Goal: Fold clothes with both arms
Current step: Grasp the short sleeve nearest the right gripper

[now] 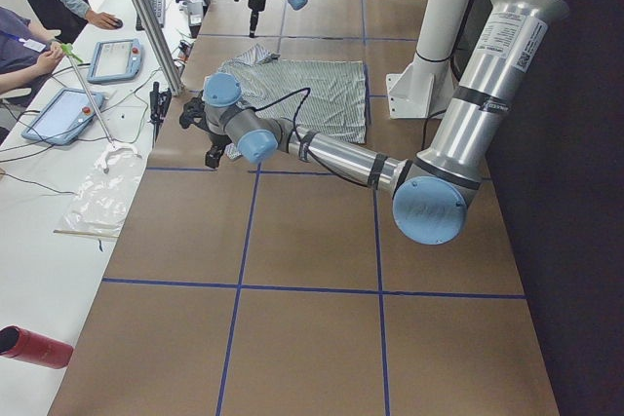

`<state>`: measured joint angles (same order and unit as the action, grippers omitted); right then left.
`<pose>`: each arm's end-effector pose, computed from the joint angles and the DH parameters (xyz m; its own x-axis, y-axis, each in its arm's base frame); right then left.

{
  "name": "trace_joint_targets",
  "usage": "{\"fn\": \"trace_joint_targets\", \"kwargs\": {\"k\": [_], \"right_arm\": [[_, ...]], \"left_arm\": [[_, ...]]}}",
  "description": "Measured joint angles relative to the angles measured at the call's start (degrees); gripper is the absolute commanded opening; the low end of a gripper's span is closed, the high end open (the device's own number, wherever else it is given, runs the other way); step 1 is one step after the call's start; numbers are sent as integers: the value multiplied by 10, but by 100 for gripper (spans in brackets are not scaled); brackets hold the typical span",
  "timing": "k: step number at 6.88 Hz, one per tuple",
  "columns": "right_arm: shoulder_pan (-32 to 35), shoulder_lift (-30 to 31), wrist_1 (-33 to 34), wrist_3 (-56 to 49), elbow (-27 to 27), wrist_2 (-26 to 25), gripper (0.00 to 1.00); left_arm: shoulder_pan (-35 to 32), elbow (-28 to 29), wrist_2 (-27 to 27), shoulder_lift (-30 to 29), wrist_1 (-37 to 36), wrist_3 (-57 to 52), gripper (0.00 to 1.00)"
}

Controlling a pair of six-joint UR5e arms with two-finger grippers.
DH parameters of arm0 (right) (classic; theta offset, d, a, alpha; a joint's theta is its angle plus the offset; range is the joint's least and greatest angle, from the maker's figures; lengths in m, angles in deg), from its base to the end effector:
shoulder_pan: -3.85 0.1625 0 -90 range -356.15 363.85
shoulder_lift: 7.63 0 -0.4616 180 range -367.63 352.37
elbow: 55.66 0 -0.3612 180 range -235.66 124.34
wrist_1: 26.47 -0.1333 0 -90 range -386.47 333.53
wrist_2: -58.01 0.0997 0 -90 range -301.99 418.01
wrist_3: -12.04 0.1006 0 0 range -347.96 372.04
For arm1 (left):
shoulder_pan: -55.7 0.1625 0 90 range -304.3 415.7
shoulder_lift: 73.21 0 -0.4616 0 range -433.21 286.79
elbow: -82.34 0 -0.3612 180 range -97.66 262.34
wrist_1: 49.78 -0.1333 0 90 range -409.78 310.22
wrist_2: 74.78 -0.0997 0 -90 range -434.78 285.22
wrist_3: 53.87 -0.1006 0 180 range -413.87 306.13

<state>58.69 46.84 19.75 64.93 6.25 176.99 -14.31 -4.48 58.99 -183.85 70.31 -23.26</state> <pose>-0.3671 -0.6680 0.4688 0.5879 -0.0819 0.8048 -0.1793 0.9569 0.2283 0.1549 -0.6121 0.4616 0.5514 0.3023 -0.7776 0.0581 0.9158 0.3973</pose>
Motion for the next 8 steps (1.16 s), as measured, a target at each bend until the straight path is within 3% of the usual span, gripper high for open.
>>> {"fn": "trace_joint_targets", "kwargs": {"k": [3,5,7,8], "right_arm": [[-29,-9,31,-1,-8,-43,83],[-36,-11,39,-3,-14,-52,57],[-36,-12,40,-3,-19,-53,14],[-37,-14,40,-3,-19,-53,10]], "left_arm": [[5,0,0,-3,24,14,100],[5,-1,1,-4,28,15,100],[5,-1,2,-3,29,15,100],[5,0,2,-3,29,15,100]]}}
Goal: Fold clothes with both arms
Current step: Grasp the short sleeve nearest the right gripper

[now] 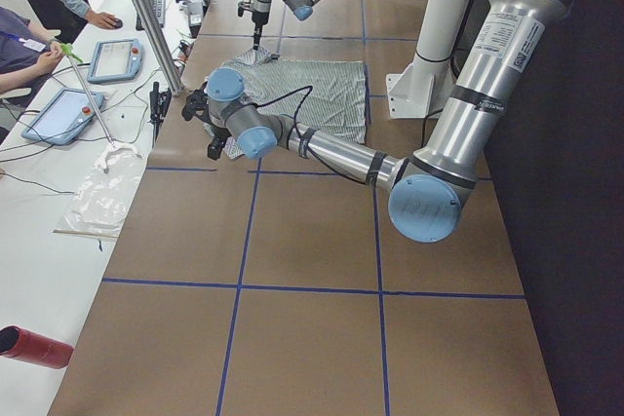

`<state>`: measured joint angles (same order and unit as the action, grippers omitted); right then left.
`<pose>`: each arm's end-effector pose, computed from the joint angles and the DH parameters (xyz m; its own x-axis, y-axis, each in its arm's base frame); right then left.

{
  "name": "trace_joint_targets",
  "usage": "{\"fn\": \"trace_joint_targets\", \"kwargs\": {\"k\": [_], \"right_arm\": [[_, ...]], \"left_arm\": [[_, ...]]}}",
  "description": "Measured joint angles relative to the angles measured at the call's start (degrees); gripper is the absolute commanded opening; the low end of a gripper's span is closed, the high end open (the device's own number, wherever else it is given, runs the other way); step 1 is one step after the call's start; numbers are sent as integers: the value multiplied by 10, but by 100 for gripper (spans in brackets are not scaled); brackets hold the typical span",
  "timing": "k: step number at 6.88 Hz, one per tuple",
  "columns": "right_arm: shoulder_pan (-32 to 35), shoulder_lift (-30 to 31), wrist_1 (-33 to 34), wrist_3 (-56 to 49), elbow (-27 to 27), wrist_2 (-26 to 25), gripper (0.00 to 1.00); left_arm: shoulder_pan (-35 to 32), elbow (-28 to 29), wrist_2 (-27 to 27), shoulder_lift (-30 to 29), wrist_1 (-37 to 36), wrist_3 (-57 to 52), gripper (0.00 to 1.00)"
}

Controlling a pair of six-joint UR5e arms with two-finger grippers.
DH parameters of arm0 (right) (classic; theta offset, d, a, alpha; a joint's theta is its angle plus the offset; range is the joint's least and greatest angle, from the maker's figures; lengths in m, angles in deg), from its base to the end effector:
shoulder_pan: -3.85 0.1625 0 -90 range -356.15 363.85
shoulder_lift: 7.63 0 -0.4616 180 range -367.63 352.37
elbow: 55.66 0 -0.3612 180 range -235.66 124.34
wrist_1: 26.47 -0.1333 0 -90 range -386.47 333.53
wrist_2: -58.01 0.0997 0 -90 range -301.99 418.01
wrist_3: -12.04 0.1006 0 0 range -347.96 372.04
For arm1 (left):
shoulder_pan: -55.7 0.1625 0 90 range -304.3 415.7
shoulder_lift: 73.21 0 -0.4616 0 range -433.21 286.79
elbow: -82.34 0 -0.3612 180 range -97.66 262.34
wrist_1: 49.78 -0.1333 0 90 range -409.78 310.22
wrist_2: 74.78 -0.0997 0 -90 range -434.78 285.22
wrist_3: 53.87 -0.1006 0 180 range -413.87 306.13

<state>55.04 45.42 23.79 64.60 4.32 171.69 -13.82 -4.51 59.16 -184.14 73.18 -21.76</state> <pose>-0.4111 -0.6594 0.4785 0.6640 -0.0628 0.7451 -0.1598 0.9615 0.2234 0.1603 -0.6105 0.4520 0.5298 0.3246 -0.7835 0.0711 0.9036 0.4224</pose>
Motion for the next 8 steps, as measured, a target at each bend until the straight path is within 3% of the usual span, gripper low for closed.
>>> {"fn": "trace_joint_targets", "kwargs": {"k": [2,5,8], "right_arm": [[1,-7,2,0,0,0,0],[3,-16,1,0,11,0,0],[2,-30,7,19,72,6,0]], "left_arm": [[0,1,0,0,0,0,100],[0,0,-1,-1,0,1,100],[0,0,0,-2,1,0,100]]}}
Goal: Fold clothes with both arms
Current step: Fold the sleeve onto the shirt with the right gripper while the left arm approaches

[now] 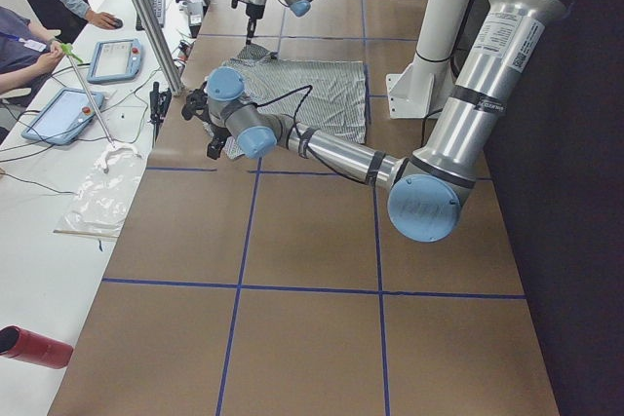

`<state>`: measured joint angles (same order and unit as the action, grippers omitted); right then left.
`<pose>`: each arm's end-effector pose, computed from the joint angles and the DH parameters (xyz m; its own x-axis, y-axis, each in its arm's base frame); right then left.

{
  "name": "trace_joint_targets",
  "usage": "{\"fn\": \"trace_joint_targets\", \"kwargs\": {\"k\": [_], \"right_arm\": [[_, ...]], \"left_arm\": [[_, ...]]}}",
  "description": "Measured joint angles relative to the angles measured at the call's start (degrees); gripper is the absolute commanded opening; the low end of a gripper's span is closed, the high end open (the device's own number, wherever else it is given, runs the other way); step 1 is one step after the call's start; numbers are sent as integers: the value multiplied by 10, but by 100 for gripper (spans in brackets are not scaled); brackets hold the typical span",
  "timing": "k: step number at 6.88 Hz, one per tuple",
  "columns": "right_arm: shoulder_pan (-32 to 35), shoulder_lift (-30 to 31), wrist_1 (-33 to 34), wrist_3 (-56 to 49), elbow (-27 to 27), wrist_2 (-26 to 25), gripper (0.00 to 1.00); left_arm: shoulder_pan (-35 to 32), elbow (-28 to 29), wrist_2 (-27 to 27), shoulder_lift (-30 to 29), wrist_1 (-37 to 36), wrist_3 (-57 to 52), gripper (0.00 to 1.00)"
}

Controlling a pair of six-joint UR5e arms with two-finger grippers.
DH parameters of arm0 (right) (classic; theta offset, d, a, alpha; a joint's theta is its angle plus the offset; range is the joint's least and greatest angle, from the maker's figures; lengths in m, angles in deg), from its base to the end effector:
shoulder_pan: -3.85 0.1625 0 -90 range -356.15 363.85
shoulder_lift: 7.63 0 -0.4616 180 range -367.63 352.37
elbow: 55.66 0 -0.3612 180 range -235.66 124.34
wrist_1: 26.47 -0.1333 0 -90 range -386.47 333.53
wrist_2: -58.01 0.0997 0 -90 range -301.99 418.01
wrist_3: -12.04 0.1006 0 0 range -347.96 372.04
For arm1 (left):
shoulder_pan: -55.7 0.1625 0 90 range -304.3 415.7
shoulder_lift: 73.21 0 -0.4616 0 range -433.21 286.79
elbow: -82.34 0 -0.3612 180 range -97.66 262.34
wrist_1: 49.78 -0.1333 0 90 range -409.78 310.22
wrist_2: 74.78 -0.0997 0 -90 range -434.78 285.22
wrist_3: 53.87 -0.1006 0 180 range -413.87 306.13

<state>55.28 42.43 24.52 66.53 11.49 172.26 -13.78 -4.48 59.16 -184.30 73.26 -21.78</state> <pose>-0.4102 -0.6620 0.3787 0.5737 -0.1300 0.8087 -0.2053 0.9330 0.2956 0.1610 -0.6112 0.4503 0.5286 0.3280 -0.7829 0.0708 0.9021 0.4257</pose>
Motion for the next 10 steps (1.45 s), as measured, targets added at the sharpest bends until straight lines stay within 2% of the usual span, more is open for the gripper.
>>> {"fn": "trace_joint_targets", "kwargs": {"k": [2,3,4,5,6,8,10], "right_arm": [[-26,-22,26,48,32,-12,0],[-52,-44,50,64,30,-50,0],[-78,-80,74,70,3,-103,0],[-94,-124,84,71,-46,-145,23],[-103,-156,87,71,-92,-177,99],[-107,-172,87,65,-122,-200,100],[-106,-173,87,67,-121,-194,100]], "left_arm": [[0,4,0,0,6,0,100],[0,7,0,1,11,0,100],[0,9,0,1,14,0,100],[0,11,-1,0,15,0,100],[0,11,-1,-1,16,0,100],[2,11,-1,-5,16,4,100],[15,14,-3,-14,16,21,100]]}}
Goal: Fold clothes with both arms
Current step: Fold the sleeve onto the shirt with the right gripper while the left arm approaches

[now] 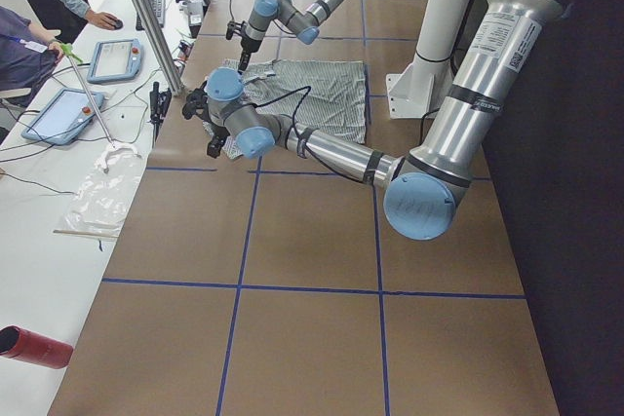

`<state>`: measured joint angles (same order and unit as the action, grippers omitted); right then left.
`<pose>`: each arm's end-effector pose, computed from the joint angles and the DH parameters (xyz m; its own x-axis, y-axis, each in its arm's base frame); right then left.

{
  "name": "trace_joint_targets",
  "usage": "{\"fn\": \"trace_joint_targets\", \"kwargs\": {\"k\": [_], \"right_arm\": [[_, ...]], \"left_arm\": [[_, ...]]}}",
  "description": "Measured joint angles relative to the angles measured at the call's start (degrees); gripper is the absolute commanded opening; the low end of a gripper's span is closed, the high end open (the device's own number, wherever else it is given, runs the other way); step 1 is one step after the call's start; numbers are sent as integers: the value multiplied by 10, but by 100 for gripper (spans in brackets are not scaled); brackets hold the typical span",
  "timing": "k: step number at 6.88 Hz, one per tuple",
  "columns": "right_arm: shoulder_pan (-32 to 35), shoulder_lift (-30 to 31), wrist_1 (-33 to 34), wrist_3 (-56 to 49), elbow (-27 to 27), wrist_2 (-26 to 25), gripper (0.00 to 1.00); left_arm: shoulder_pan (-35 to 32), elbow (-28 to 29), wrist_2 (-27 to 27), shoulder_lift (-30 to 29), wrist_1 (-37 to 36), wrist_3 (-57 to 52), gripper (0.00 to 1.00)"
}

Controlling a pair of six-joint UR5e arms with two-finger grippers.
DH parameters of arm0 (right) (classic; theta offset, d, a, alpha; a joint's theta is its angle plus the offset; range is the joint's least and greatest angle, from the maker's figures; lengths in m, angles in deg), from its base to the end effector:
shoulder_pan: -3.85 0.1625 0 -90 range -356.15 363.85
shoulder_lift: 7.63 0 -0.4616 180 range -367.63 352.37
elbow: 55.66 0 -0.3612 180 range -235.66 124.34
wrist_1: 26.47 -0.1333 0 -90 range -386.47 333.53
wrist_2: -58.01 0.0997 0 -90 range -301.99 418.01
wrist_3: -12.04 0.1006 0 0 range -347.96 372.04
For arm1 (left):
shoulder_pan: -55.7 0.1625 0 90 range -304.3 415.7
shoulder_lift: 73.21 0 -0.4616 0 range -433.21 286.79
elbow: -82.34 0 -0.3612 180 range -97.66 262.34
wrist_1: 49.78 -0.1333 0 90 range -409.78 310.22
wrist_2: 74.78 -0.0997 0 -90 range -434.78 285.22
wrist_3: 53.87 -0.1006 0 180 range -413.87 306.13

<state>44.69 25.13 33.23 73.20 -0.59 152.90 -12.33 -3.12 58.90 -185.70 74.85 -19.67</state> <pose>-0.5710 -0.6584 0.2568 0.6920 -0.0371 0.7209 -0.3043 0.8906 0.3379 0.1797 -0.6161 0.4427 0.5128 0.3277 -0.7935 0.0736 0.9041 0.4210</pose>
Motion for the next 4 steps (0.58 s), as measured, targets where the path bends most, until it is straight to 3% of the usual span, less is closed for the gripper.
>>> {"fn": "trace_joint_targets", "kwargs": {"k": [2,4], "right_arm": [[2,24,50,3,69,42,100],[18,45,199,-17,182,107,100]], "left_arm": [[45,7,-43,-35,0,86,100],[94,16,-125,-57,0,176,99]]}}
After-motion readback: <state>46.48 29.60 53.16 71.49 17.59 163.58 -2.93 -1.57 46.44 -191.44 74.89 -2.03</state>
